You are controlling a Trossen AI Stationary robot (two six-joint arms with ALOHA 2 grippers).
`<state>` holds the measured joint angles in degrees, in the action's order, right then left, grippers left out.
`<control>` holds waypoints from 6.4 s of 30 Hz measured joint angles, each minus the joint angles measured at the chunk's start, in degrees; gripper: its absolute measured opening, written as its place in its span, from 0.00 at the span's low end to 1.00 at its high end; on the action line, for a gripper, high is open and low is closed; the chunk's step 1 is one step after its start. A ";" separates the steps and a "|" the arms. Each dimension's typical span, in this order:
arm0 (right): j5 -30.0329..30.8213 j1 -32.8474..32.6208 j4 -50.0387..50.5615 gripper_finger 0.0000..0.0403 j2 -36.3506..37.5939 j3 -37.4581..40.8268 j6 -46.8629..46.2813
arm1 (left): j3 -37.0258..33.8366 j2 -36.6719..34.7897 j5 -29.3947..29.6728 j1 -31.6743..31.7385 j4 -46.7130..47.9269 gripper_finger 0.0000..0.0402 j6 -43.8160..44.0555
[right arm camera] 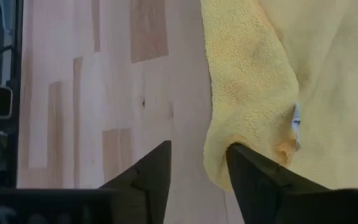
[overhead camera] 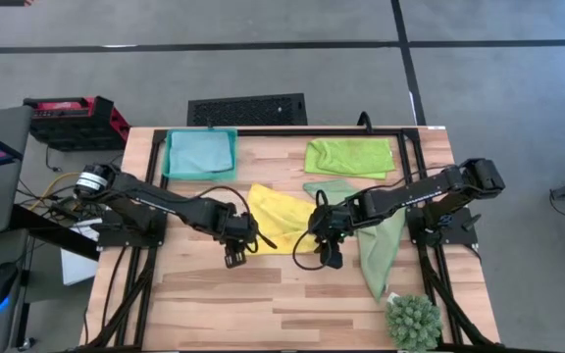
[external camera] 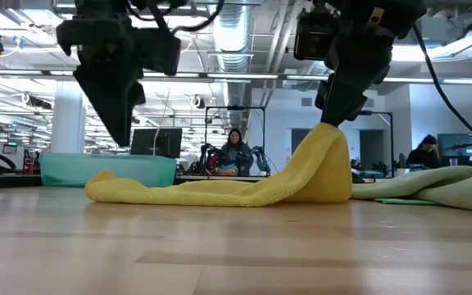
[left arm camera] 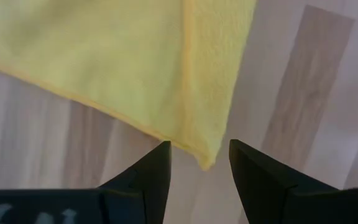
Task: Fold microfiber towels
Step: Fold the yellow microfiber towel
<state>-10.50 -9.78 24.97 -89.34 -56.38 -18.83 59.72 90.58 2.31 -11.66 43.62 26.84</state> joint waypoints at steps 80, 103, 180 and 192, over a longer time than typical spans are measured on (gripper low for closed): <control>-12.22 11.28 -10.97 0.34 -7.36 9.14 -30.31 | 10.80 9.47 2.98 -3.39 7.07 0.00 -6.04; -15.67 7.92 -19.39 0.01 -7.27 8.94 -21.63 | 10.78 9.47 3.01 -3.37 9.48 0.00 -4.44; 12.98 7.14 5.18 0.12 5.70 8.72 -29.20 | 10.36 7.22 13.33 18.98 3.19 0.12 -3.07; 13.53 9.67 4.62 0.41 5.70 8.72 -29.18 | 10.36 7.22 13.18 19.68 1.83 0.37 -3.08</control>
<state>3.03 -0.11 29.59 -83.64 -47.66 -48.01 70.08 97.80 15.49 8.02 45.45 23.76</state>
